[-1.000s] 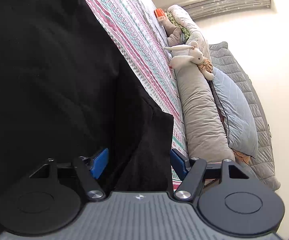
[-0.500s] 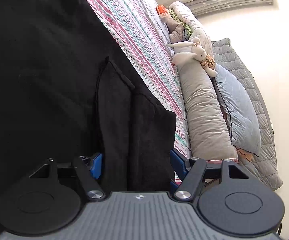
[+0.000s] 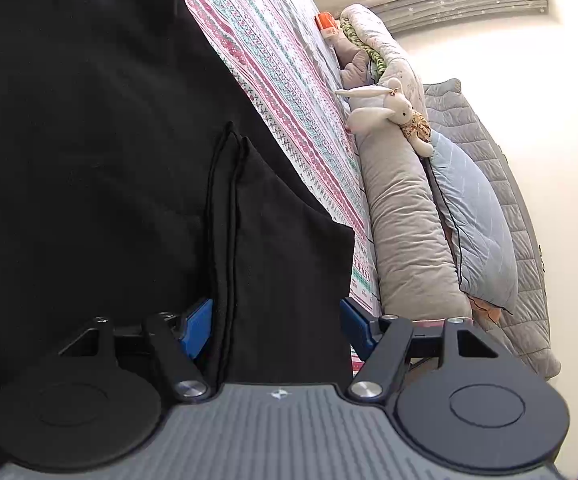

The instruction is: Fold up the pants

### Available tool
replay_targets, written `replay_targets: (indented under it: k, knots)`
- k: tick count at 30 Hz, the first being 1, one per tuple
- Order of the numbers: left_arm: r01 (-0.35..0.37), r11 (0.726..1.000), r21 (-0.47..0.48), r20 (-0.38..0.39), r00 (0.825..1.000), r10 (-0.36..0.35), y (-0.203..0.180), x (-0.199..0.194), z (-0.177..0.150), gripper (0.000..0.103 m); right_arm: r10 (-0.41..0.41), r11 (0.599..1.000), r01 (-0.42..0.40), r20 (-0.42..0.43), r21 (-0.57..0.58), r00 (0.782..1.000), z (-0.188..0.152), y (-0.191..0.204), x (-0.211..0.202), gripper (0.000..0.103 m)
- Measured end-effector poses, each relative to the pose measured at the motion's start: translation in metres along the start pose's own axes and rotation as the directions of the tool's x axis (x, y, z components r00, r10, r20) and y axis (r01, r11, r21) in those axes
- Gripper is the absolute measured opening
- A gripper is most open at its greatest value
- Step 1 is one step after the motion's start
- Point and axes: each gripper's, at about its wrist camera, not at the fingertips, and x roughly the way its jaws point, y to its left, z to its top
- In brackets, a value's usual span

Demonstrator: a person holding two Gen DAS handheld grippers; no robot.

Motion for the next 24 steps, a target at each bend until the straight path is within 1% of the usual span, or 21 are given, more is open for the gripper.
replay_targets:
  k: [2, 4, 7, 10, 11, 12, 13, 14, 15, 16, 17, 18, 19, 20, 21, 24]
  knots:
    - [-0.007, 1.000, 0.014, 0.007, 1.000, 0.007, -0.001, 0.000, -0.002, 0.085, -0.036, 0.999, 0.036, 0.004, 0.009, 0.999, -0.002, -0.008, -0.013, 0.061]
    - [-0.021, 0.999, 0.039, 0.015, 1.000, 0.021, -0.004, 0.001, -0.005, 0.083, -0.080, 0.996, 0.080, 0.017, 0.043, 0.997, -0.003, -0.020, -0.027, 0.061]
    - [-0.050, 0.995, 0.088, 0.019, 0.999, 0.049, -0.007, 0.001, -0.012, 0.080, -0.155, 0.977, 0.148, 0.033, 0.153, 0.987, -0.004, -0.044, -0.042, 0.062]
    - [-0.079, 0.985, 0.152, 0.021, 0.997, 0.076, -0.015, 0.004, -0.020, 0.078, -0.188, 0.944, 0.173, 0.027, 0.280, 0.982, 0.001, -0.070, -0.043, 0.062]
    - [-0.098, 0.979, 0.179, 0.031, 0.995, 0.094, -0.019, 0.005, -0.023, 0.075, -0.190, 0.933, 0.176, 0.016, 0.315, 0.982, 0.005, -0.077, -0.040, 0.062]
    - [-0.132, 0.967, 0.218, 0.052, 0.991, 0.124, -0.024, 0.006, -0.027, 0.072, -0.191, 0.921, 0.179, 0.002, 0.346, 0.982, 0.009, -0.083, -0.036, 0.062]
    - [-0.162, 0.954, 0.251, 0.073, 0.986, 0.148, -0.028, 0.006, -0.030, 0.064, -0.192, 0.914, 0.183, -0.012, 0.362, 0.981, 0.013, -0.086, -0.033, 0.062]
    - [-0.205, 0.932, 0.298, 0.106, 0.978, 0.181, -0.032, 0.008, -0.036, 0.058, -0.193, 0.909, 0.191, -0.032, 0.370, 0.981, 0.020, -0.088, -0.028, 0.062]
    - [-0.241, 0.909, 0.341, 0.136, 0.969, 0.206, -0.036, 0.009, -0.041, 0.054, -0.198, 0.908, 0.205, -0.058, 0.365, 0.979, 0.028, -0.089, -0.021, 0.062]
    - [-0.276, 0.881, 0.384, 0.165, 0.959, 0.229, -0.040, 0.010, -0.046, 0.046, -0.206, 0.909, 0.225, -0.091, 0.351, 0.974, 0.037, -0.088, -0.014, 0.062]
    - [-0.313, 0.846, 0.431, 0.196, 0.948, 0.251, -0.044, 0.012, -0.052, 0.041, -0.218, 0.909, 0.247, -0.121, 0.335, 0.968, 0.048, -0.087, -0.005, 0.062]
    - [-0.342, 0.815, 0.468, 0.223, 0.938, 0.265, -0.048, 0.014, -0.056, 0.039, -0.227, 0.910, 0.265, -0.151, 0.320, 0.962, 0.059, -0.086, 0.006, 0.062]
    - [-0.360, 0.791, 0.495, 0.244, 0.931, 0.272, -0.051, 0.016, -0.060, 0.035, -0.227, 0.911, 0.274, -0.182, 0.309, 0.957, 0.069, -0.084, 0.016, 0.062]
    - [-0.379, 0.762, 0.525, 0.266, 0.923, 0.277, -0.053, 0.016, -0.065, 0.032, -0.223, 0.910, 0.279, -0.206, 0.306, 0.953, 0.078, -0.082, 0.023, 0.062]
    - [-0.391, 0.742, 0.544, 0.281, 0.919, 0.277, -0.055, 0.017, -0.067, 0.032, -0.216, 0.906, 0.285, -0.238, 0.312, 0.947, 0.089, -0.082, 0.038, 0.062]
    - [-0.408, 0.698, 0.588, 0.312, 0.911, 0.270, -0.059, 0.017, -0.072, 0.028, -0.202, 0.901, 0.297, -0.300, 0.315, 0.932, 0.109, -0.075, 0.067, 0.063]
